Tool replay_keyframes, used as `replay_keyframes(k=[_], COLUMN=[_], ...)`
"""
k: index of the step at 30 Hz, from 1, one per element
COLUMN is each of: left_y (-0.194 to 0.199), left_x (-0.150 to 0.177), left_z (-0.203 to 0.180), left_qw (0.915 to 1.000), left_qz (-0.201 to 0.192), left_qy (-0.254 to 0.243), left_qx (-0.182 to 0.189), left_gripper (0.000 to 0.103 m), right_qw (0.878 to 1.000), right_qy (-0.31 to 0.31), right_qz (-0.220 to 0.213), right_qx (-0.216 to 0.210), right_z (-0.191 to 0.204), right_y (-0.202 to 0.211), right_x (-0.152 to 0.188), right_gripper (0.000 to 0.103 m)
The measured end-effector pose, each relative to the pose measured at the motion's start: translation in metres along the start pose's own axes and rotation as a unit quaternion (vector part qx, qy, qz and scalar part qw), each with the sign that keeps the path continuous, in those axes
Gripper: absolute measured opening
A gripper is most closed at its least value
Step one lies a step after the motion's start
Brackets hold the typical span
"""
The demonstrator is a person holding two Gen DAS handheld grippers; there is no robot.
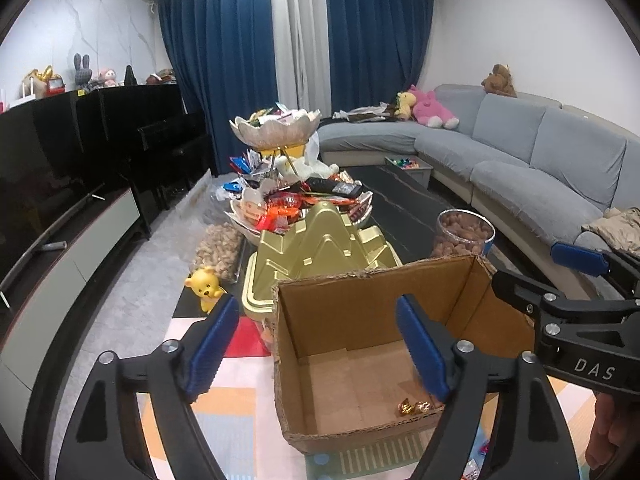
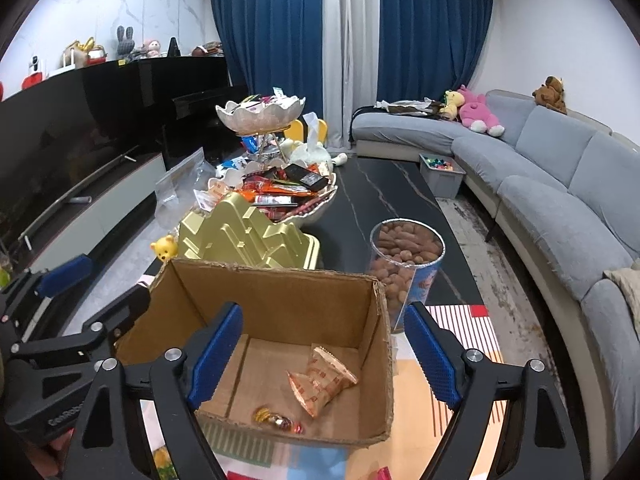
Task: Organize snacks
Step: 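Withdraw both open tools from the box back toward the snacks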
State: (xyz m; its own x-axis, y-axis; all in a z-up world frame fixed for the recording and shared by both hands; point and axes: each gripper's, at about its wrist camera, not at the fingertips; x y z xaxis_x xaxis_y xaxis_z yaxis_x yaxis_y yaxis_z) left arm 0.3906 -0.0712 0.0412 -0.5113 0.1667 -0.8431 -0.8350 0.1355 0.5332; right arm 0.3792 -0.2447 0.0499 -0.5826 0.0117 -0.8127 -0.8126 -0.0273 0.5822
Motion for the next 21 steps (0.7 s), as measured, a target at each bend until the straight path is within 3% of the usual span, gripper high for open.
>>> replay_keyframes(k=[14, 21], left_y=[0.018, 0.037], left_x=[0.009, 0.015], left_z=[-0.007, -0.006], left_qw=[0.9999, 0.9999], left_qz=[0.012, 0.004], left_qy=[-0.006, -0.005], left_qx=[-0.003, -0.01], left_gripper=[0.081, 0.089], right_qw=[1.0, 0.999], right_qy=[0.009, 0.001], right_qz=[-0.025, -0.031], right_qx=[0.018, 0.02], right_z=[0.0, -0.002], right_y=[0.027, 0.038], right_x=[0.006, 0.013], right_gripper=[0.084, 0.084])
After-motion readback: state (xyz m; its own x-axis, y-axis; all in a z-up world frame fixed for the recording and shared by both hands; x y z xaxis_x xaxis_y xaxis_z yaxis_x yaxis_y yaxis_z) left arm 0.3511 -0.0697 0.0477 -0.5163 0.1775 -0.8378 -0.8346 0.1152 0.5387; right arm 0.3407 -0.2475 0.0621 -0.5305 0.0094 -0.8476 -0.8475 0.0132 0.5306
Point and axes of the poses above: each gripper's, at about its wrist camera, not at the fingertips, and y roughly against the way its jaws point, z to its left, x to its underside, and after that the axes turned 1 degree about -x, right-handed
